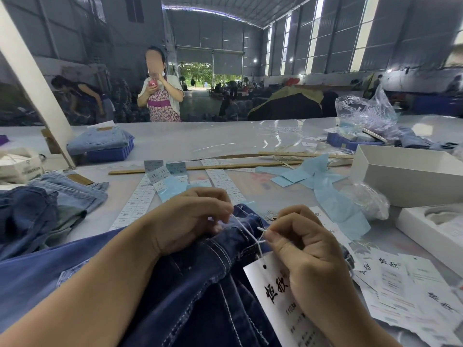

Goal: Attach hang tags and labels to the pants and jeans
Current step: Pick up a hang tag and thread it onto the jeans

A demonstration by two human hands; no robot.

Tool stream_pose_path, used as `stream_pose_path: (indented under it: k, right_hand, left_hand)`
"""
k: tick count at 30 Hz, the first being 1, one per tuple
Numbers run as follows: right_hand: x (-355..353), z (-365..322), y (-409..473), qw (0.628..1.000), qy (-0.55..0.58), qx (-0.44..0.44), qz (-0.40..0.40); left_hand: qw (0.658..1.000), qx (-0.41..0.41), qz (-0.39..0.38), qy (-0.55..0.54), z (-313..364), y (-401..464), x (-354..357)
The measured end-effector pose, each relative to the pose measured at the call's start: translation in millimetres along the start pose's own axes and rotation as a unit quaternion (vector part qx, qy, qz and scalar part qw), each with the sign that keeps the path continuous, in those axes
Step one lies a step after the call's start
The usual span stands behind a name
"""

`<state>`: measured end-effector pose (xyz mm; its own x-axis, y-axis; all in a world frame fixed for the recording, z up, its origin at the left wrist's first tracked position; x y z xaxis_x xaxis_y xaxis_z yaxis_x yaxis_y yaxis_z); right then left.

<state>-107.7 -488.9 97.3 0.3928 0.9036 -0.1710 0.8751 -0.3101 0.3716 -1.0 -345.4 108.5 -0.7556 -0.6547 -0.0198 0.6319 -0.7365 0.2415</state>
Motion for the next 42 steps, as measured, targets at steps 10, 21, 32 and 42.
stream_pose_path:
  k: [10,21,32,42]
  right_hand:
    - [5,-8,-11,0.993,-0.08,0.045,-0.077]
    - [-14,-8,-20,0.983,-0.178,0.012,-0.05]
    - [-32,-7,-26,0.971,-0.234,-0.035,-0.017]
    - [-78,3,-12,0.987,-0.125,0.044,0.09]
  left_hand:
    - [0.999,-0.003,-0.008,0.034,-2,-3,6]
    - [0.994,-0.007,-0.015,0.108,-1,-2,8]
    - [0.989,-0.005,-0.019,0.145,-4,0,9]
    - [0.868,-0.02,-0.106,0.485,34,24,60]
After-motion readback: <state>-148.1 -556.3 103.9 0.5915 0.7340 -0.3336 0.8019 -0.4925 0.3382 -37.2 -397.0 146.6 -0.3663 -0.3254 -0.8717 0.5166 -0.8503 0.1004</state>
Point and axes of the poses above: each hand's wrist, its own y-axis towards the middle knuckle, its own x-axis out of the palm, z = x × y, the point moved 5 cm from there along y, towards the middle knuckle, and after that the axes turned 9 degrees about x, right-handed, at the moved point
